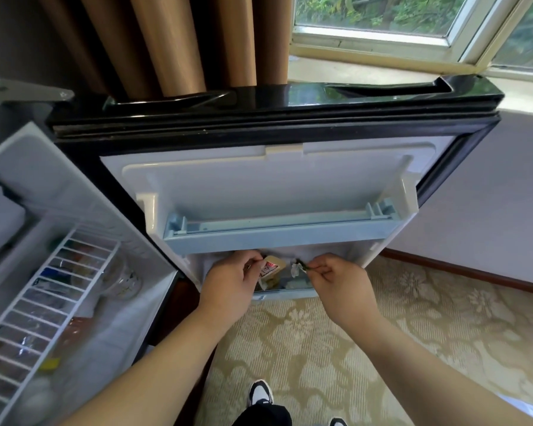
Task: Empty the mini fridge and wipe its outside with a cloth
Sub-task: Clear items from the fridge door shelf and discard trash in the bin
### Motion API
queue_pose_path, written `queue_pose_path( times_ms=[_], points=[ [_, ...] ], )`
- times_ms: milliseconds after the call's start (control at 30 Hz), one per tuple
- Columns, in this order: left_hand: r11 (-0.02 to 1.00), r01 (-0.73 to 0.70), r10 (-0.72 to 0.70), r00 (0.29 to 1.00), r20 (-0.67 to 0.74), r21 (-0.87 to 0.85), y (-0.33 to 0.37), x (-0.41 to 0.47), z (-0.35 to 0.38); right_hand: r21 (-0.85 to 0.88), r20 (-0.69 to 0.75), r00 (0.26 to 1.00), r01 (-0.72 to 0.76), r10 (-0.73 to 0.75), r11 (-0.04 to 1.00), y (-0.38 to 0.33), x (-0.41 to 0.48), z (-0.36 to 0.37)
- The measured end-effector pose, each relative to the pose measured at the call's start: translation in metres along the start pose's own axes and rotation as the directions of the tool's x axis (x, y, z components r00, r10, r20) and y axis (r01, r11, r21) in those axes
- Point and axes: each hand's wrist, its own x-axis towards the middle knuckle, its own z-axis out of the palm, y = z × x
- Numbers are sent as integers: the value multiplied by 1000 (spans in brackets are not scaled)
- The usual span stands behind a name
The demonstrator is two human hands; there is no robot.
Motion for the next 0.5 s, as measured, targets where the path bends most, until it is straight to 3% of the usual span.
queue_pose_path(
  times_ms=[500],
  points=[
    [979,129,-130,991,6,-155,10,-9,-7,46,11,999,48,-48,998,-14,-4,-19]
  ],
)
